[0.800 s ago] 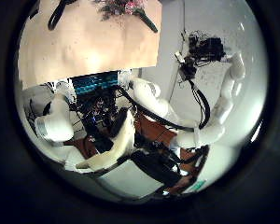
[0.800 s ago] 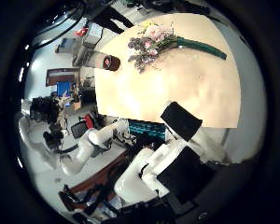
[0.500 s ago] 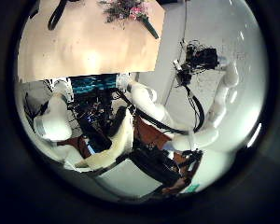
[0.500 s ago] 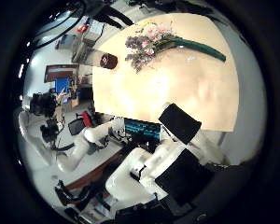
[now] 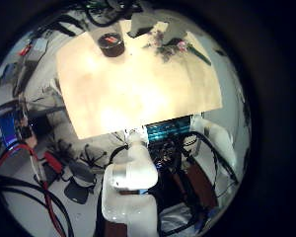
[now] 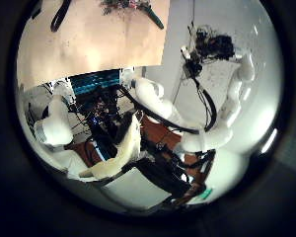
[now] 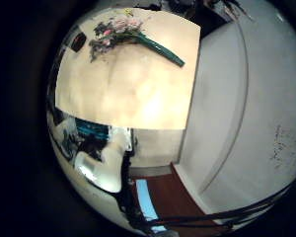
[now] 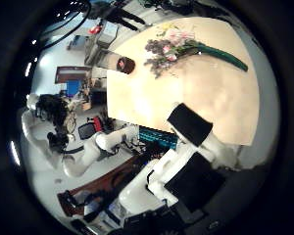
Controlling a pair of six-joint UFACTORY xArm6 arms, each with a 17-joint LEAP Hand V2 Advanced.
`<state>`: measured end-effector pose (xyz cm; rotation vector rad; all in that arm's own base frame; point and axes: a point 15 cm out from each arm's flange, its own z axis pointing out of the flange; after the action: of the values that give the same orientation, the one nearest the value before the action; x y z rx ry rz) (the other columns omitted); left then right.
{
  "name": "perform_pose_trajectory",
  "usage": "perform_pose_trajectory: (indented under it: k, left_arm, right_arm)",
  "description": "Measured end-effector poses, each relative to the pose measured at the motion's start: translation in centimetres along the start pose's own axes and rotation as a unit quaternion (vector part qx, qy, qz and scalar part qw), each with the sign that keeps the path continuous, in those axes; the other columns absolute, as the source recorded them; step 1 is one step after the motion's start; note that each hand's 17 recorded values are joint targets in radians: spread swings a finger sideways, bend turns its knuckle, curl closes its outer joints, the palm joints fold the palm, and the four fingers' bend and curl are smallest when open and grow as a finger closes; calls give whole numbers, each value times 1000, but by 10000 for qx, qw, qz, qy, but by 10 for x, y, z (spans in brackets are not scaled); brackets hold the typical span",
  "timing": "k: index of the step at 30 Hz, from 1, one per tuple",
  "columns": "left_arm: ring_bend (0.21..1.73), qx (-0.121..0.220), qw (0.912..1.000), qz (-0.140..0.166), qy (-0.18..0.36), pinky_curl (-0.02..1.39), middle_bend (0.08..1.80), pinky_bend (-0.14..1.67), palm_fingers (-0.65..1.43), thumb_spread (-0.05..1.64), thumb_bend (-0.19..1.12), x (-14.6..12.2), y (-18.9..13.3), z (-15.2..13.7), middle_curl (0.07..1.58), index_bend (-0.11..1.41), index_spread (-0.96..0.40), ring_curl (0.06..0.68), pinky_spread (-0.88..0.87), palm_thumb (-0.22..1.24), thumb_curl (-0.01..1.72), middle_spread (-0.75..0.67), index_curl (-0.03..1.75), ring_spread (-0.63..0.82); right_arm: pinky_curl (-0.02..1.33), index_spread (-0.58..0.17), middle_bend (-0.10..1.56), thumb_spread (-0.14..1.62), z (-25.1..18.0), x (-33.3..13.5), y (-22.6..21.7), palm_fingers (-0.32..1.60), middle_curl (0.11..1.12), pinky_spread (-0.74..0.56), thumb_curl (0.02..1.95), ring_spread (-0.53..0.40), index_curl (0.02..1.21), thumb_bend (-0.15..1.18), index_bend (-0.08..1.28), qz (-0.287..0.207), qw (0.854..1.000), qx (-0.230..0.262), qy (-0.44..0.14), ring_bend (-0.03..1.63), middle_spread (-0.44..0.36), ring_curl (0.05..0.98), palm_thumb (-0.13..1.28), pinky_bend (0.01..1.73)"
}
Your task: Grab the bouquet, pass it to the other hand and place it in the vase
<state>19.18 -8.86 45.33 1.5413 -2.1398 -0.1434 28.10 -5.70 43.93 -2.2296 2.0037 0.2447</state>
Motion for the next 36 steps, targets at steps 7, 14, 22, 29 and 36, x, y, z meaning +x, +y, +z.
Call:
perform_pose_trajectory:
  k: [7, 14, 22, 29, 36]
  left_arm:
    - [439, 23, 9988, 416, -252, 284, 179, 193, 91, 1107, -23, -20, -19, -1, 278, 190, 26, 197, 573, 354, 311, 456, 395, 613]
    - [440, 403, 9963, 512, -565, 286, 179, 193, 88, 1110, -23, -37, -42, -13, 275, 190, 26, 198, 573, 346, 307, 459, 393, 615]
    - [443, 731, 9936, 581, -628, 285, 185, 190, 94, 1110, -22, -43, -92, -17, 279, 187, 26, 200, 573, 342, 308, 452, 389, 613]
    - [446, 695, 9946, 468, -616, 282, 187, 188, 99, 1110, -22, -49, -145, -7, 287, 185, 26, 202, 572, 342, 309, 433, 385, 603]
    - [448, 486, 9966, 335, -578, 283, 185, 190, 93, 1114, -20, -47, -161, 5, 290, 185, 26, 204, 563, 345, 307, 429, 382, 601]
  right_arm:
    - [201, -415, 327, 1181, -22, 54, -39, 372, 370, 395, 416, -9, 281, -16, 172, 779, 9969, 67, -43, 696, -30, 180, 695, 545]
    - [196, -404, 306, 1157, -15, 101, -73, 305, 365, 404, 424, 40, 298, -18, 179, 1262, 9917, -136, -182, 630, -10, 165, 704, 535]
    - [188, -359, 287, 1132, 31, 129, -104, 283, 361, 390, 429, 64, 313, -18, 190, 1533, 9855, -603, -410, 592, -4, 162, 712, 488]
    - [172, -291, 260, 1083, 75, 167, -122, 346, 358, 315, 442, 12, 354, -17, 229, 1606, 9819, -998, -149, 572, -3, 164, 746, 395]
    - [178, -310, 231, 1043, 131, 229, -138, 350, 356, 267, 453, -44, 351, -20, 179, 1647, 9777, -1241, 400, 586, -22, 178, 774, 374]
